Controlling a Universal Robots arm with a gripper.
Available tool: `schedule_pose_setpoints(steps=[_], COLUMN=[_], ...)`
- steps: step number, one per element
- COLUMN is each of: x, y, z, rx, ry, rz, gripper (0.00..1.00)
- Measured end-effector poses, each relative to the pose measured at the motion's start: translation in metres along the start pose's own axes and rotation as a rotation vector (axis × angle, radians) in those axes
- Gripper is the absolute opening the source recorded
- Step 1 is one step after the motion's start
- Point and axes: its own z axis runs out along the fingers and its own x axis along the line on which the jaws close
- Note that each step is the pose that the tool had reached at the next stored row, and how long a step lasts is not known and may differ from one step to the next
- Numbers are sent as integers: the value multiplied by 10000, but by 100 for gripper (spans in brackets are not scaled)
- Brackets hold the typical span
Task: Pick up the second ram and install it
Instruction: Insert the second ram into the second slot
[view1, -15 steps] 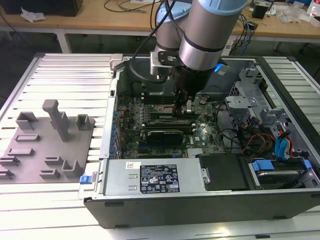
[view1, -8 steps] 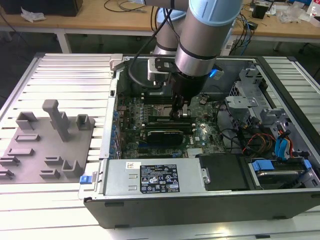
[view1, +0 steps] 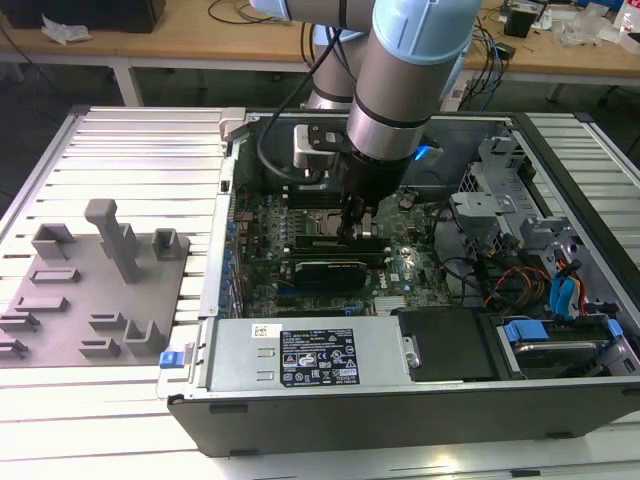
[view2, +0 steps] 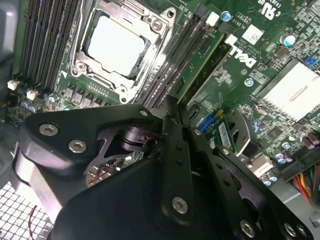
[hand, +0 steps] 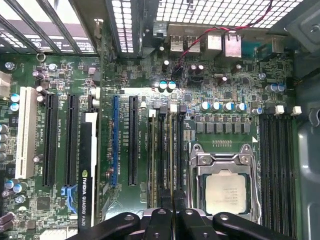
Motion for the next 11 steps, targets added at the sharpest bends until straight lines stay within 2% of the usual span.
schedule_pose_setpoints(steps=[11], x=[-31], y=[12], z=[89], rx=[-1], ry=[3], rz=[11], gripper=[13])
